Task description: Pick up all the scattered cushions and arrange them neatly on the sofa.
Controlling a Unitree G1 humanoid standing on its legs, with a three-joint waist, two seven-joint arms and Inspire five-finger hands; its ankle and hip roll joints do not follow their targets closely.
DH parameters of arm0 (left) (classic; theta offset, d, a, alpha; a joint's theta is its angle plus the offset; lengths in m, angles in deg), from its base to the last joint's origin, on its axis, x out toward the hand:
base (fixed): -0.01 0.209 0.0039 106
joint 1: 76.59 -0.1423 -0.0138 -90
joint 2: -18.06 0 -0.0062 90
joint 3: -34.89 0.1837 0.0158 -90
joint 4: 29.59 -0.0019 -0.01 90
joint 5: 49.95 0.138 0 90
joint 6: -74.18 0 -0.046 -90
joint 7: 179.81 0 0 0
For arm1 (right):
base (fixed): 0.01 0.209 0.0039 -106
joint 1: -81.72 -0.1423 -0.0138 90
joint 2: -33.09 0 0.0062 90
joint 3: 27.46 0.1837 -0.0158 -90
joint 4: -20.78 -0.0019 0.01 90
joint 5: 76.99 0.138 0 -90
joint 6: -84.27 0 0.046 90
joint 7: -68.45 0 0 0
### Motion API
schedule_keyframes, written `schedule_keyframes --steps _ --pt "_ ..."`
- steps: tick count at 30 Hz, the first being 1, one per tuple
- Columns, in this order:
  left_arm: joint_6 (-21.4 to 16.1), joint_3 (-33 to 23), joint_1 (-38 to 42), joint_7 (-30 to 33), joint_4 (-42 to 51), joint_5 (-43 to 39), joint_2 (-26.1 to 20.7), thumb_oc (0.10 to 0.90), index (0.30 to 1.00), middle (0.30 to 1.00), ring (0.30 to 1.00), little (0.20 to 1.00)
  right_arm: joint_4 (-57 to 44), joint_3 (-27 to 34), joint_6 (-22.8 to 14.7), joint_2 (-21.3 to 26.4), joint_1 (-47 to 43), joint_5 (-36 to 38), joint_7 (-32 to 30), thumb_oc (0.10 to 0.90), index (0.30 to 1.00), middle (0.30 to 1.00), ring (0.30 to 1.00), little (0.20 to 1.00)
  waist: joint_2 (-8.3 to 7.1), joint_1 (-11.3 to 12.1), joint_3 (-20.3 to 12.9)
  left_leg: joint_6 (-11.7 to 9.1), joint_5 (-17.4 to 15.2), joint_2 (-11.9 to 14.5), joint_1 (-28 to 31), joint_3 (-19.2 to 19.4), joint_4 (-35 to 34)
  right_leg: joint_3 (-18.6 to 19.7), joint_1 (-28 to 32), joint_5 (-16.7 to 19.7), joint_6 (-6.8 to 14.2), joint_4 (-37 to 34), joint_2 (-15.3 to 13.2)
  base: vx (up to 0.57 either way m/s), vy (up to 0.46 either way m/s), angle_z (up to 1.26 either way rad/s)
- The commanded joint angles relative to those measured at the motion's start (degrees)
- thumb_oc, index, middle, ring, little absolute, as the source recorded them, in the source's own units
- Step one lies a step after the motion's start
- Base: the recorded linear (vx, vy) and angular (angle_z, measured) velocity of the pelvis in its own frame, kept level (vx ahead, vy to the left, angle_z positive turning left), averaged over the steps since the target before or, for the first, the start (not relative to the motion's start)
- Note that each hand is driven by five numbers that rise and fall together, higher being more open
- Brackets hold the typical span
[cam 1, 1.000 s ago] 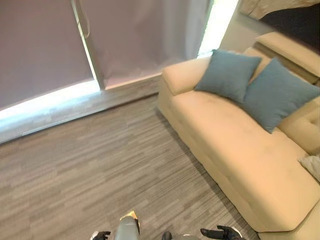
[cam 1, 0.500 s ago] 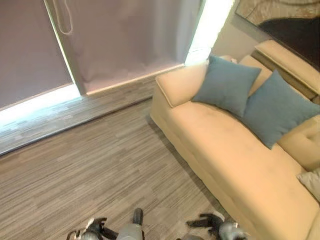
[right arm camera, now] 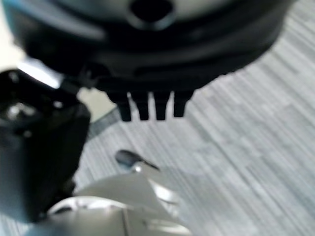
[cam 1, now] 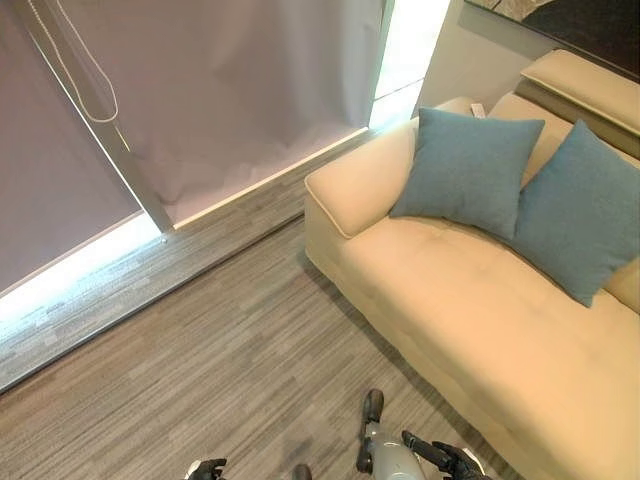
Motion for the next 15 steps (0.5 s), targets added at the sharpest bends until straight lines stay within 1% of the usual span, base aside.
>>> schedule_keyframes --steps 1,2,3,4,5,6,7,8,10,11,12,13,14,15 --pt "-1.1 1.5 0.9 0.5 1.0 1.7 0.8 0.800 0.900 0.900 0.900 0.900 1.3 -1.5 -0.6 4.3 0.9 -0.5 -2.4 0.800 0.900 0.900 0.900 0.900 2.31 -1.2 -1.0 -7.9 2.5 8.2 -3.3 2.6 16.9 3.0 -0.8 -6.1 4.1 5.3 1.0 0.34 -0.266 -0.01" --pt "-1.2 1.2 0.9 0.5 1.5 1.1 0.9 0.800 0.900 0.900 0.900 0.900 0.6 -1.5 -1.1 4.9 0.5 -0.4 -3.1 0.800 0.900 0.900 0.900 0.900 2.17 -0.8 -0.9 -9.4 7.8 9.4 -6.0 2.2 25.0 3.4 1.1 -7.3 2.4 5.2 2.4 0.20 -0.190 -0.11" --pt "-1.2 1.2 0.9 0.5 1.5 1.1 0.9 0.800 0.900 0.900 0.900 0.900 0.6 -1.5 -1.1 4.9 0.5 -0.5 -3.1 0.800 0.900 0.900 0.900 0.900 2.00 -1.0 -1.0 -9.4 8.0 9.2 -6.2 2.1 24.9 3.3 1.0 -7.2 2.5 5.1 2.2 0.23 -0.243 -0.29" --pt "-1.2 0.9 0.9 0.7 2.3 0.7 0.6 0.800 0.900 0.900 0.900 0.900 -1.6 -1.7 -1.6 5.8 0.3 -0.6 -3.5 0.800 0.900 0.900 0.900 0.900 1.50 -0.7 -0.8 -9.7 10.9 10.0 -7.9 2.1 31.1 3.8 2.3 -8.2 1.2 5.2 3.1 0.29 -0.279 -0.68" --pt "-1.4 1.0 1.2 1.5 3.5 0.5 0.1 0.800 0.900 0.900 0.900 0.900 -4.6 -1.8 -2.1 7.5 0.1 -1.0 -4.5 0.800 0.900 0.900 0.900 0.900 0.54 0.0 -0.1 -9.2 12.0 10.7 -10.7 2.8 39.1 4.9 4.3 -10.0 -0.4 5.4 3.8 0.37 -0.357 -1.04" --pt "-1.6 1.4 1.8 2.1 4.4 0.4 0.0 0.800 0.900 0.900 0.900 0.900 -7.5 -1.7 -2.7 8.7 0.3 -1.3 -5.4 0.800 0.900 0.900 0.900 0.900 0.14 0.2 0.3 -8.7 12.1 11.1 -12.8 3.7 41.4 5.5 5.5 -10.8 -1.0 5.4 4.3 0.24 -0.230 -1.05" --pt "-1.6 1.4 1.8 2.1 4.4 0.4 0.0 0.800 0.900 0.900 0.900 0.900 -7.5 -1.7 -2.7 8.7 0.3 -1.3 -5.4 0.800 0.900 0.900 0.900 0.900 0.17 0.2 0.3 -8.7 12.1 11.2 -12.8 3.7 41.4 5.4 5.5 -10.8 -1.0 5.4 4.3 0.26 -0.164 -0.86" --pt "-2.0 1.5 2.3 2.8 5.7 0.0 -0.2 0.800 0.900 0.900 0.900 0.900 -13.4 -1.2 -3.8 10.5 1.1 -1.6 -6.4 0.800 0.900 0.900 0.900 0.900 0.41 0.7 0.6 -7.6 9.7 11.1 -16.8 5.1 40.9 6.9 7.5 -12.2 -1.4 5.1 5.9 0.30 -0.087 -0.54" --pt "-2.8 2.2 1.8 3.8 6.7 1.0 -0.3 0.800 0.900 0.900 0.900 0.900 -19.6 -1.1 -4.8 11.8 2.1 -2.4 -6.9 0.800 0.900 0.900 0.900 0.900 1.07 1.3 0.1 -6.3 8.6 9.3 -19.7 5.8 33.1 9.1 9.5 -13.3 -0.9 4.3 7.4 0.40 -0.023 -0.39" --pt "-3.4 2.2 1.5 4.4 7.4 1.0 -0.5 0.800 0.900 0.900 0.900 0.900 -22.9 -1.1 -5.5 12.5 2.7 -2.9 -7.1 0.800 0.900 0.900 0.900 0.900 1.67 1.6 0.3 -5.8 8.1 9.2 -20.9 5.8 27.6 10.5 10.7 -14.0 -0.4 3.9 8.2 0.33 0.051 -0.33" --pt "-3.6 2.1 1.3 4.6 7.8 0.8 -0.6 0.800 0.900 0.900 0.900 0.900 -24.6 -1.0 -5.7 12.6 3.1 -3.2 -7.2 0.800 0.900 0.900 0.900 0.900 2.02 1.9 0.0 -5.6 8.6 9.1 -20.8 5.3 22.8 11.1 11.0 -14.2 -0.2 3.8 8.6 0.21 0.043 -0.48" --pt "-3.6 2.1 1.2 4.6 7.8 0.8 -0.5 0.800 0.900 0.900 0.900 0.900 -24.7 -1.0 -5.6 12.6 3.2 -3.2 -7.1 0.800 0.900 0.900 0.900 0.900 1.95 2.0 0.2 -5.6 8.7 9.1 -20.4 5.4 22.6 11.3 11.2 -14.3 -0.2 3.8 8.5 0.39 0.084 -0.75" --pt "-5.7 1.5 -1.0 6.2 12.3 -0.8 -1.7 0.800 0.900 0.900 0.900 0.900 -27.8 -1.0 -6.9 13.4 4.2 -4.0 -8.2 0.800 0.900 0.900 0.900 0.900 3.39 4.3 0.8 -5.8 11.9 6.7 -21.2 -1.5 9.5 14.9 14.2 -16.0 0.2 3.7 11.0 0.42 0.073 -0.66" --pt "-6.4 1.0 -1.2 6.8 13.8 -1.7 -2.1 0.800 0.900 0.900 0.900 0.900 -29.3 -0.6 -7.5 13.5 4.6 -4.4 -8.6 0.800 0.900 0.900 0.900 0.900 3.93 5.2 0.8 -6.1 13.8 6.4 -22.3 -4.8 5.7 16.1 15.1 -16.4 0.0 3.7 12.0 0.63 0.067 -0.77"
